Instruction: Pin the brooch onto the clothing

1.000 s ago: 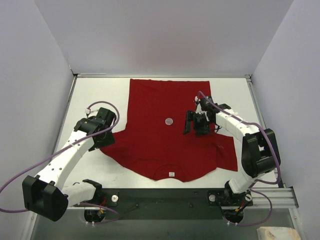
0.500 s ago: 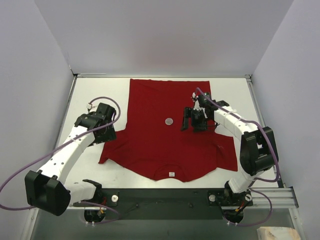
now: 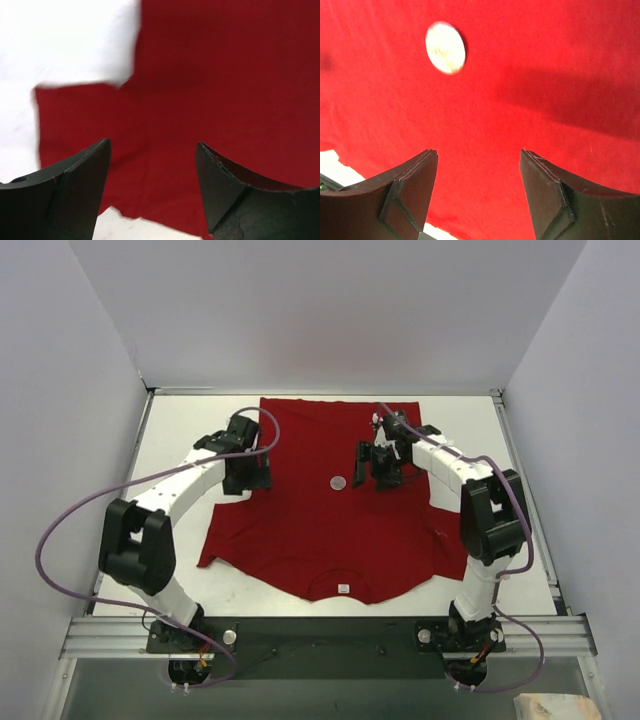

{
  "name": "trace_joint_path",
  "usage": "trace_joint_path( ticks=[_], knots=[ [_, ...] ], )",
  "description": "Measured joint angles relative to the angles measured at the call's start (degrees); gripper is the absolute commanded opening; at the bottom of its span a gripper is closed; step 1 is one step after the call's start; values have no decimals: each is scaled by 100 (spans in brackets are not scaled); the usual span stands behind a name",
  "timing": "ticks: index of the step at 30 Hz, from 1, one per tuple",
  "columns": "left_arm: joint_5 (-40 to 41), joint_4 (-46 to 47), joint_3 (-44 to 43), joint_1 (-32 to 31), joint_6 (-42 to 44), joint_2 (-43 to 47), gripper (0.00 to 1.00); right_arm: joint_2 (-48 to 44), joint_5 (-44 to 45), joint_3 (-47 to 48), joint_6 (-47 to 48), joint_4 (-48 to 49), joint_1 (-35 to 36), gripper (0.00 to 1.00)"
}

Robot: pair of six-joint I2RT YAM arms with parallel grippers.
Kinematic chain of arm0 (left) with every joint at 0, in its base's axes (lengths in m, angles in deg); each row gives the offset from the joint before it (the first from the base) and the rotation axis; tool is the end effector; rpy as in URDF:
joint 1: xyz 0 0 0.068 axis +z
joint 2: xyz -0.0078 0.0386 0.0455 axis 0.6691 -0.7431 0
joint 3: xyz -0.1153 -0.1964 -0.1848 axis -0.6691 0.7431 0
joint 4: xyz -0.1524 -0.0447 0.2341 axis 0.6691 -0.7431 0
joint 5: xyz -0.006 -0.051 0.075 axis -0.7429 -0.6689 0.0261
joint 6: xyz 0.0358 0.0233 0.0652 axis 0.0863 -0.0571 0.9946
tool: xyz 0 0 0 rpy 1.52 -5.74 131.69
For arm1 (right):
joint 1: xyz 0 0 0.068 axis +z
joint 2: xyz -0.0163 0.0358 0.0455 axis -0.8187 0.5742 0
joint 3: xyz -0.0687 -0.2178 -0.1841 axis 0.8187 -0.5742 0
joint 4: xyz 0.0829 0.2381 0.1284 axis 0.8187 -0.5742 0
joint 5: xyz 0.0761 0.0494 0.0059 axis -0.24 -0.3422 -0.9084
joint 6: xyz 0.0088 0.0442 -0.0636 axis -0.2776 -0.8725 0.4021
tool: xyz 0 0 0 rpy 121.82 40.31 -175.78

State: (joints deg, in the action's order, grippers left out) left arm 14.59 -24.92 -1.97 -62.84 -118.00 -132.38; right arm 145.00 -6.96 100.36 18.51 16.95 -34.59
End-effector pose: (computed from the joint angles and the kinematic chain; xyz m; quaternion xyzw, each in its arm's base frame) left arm 0.3363 -0.1171 0.2272 -0.0778 0.9737 -0.0144 0.2135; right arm 0.4017 0.1767 0.2029 -0.0720 0.9273 0.2836 0.2334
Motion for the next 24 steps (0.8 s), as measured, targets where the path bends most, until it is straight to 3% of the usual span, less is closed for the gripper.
trace_joint_path(
  ticks=[4,5,13,24],
  knots=[
    [-787,627,-636,-127,24,-632,76,448,-15,568,15,0,0,63],
    [-933,765,-741,-157,22,-752,74,531,-17,682,17,7,-2,58],
    [-2332,2096,-1325,-452,-173,-1908,71,1327,-654,1502,-7,297,-168,44],
    [-3292,3005,-1770,-833,-728,-2881,60,2103,-1436,1661,-127,632,-269,39]
  ],
)
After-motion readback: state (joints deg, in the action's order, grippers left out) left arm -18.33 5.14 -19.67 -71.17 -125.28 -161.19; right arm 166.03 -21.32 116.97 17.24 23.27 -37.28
